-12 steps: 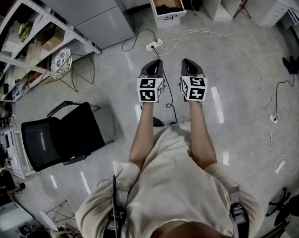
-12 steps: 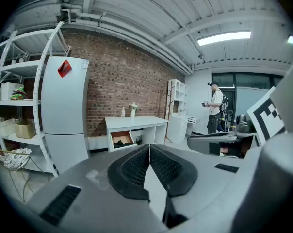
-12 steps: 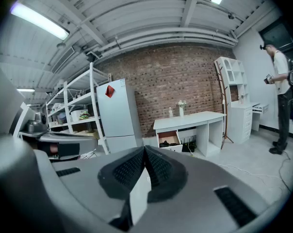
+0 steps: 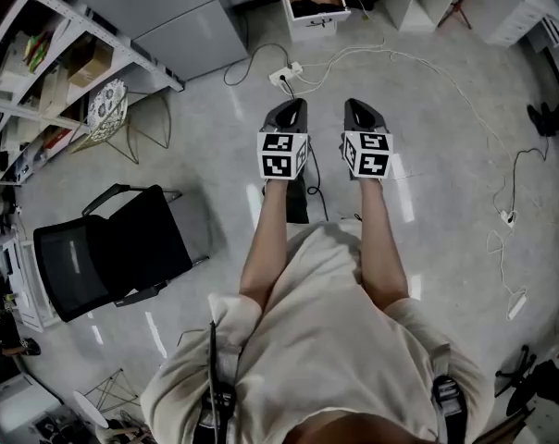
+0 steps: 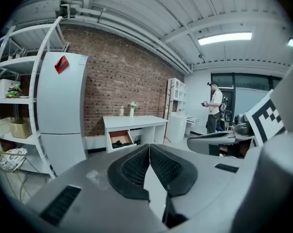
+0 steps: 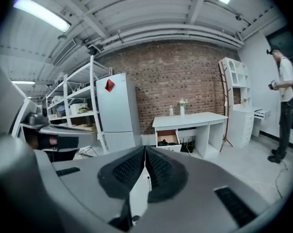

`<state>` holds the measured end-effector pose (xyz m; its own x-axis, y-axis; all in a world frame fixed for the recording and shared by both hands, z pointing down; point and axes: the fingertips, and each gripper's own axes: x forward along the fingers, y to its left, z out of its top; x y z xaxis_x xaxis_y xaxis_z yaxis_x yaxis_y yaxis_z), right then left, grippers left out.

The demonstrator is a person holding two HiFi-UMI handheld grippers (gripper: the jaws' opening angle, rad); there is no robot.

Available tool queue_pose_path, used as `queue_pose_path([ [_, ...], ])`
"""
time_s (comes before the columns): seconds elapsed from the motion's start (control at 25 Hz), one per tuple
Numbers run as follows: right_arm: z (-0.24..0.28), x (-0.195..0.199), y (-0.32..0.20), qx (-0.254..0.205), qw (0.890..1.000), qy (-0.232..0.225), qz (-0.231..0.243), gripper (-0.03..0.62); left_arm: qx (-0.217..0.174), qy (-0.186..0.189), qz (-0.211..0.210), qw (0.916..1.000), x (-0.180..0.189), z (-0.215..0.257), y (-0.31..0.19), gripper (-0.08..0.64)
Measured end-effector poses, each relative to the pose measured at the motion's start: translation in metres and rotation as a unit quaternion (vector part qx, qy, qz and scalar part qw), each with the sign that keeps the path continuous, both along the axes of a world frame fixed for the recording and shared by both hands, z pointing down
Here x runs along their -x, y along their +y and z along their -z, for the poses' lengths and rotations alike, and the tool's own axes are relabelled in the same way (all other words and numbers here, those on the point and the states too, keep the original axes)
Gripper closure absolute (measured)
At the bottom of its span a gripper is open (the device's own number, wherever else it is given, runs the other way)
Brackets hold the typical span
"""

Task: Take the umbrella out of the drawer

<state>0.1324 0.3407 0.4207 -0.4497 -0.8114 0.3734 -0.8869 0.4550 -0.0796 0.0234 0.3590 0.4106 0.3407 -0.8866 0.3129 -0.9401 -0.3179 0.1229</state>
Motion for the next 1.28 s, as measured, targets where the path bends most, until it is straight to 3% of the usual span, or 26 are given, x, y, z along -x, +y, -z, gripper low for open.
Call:
queue_pose_path([
  [0.32,0.02,0.024,-0.063,0.001,0.996,-0.075,0.044,0.523,-0.012,0.006,-0.019,0.9997,0.021,0.014,-0.082,0.551],
  [0.8,0.008,0.029,-0.157,0.019,0.998,-0.055,-0.011,0.524,0.001,0.037,-0.05,0.998,0.034,0.003,-0.2,0.551],
  [1.0,0.01,0.036,-0.195,0.012,0.997,-0.076,-0.032,0.523,-0.008,0.058,-0.054,0.9968,0.051,0.004,-0.247,0.551],
  [1.12,0.008,0.039,-0.213,0.009,0.997,-0.072,-0.039,0.524,-0.001,0.067,-0.079,0.9946,0.055,-0.003,-0.269,0.551],
  [1.28,0.008,0.047,-0.23,0.005,0.997,-0.074,-0.038,0.523,0.007,0.076,-0.076,0.9942,0.07,-0.011,-0.29,0.55],
])
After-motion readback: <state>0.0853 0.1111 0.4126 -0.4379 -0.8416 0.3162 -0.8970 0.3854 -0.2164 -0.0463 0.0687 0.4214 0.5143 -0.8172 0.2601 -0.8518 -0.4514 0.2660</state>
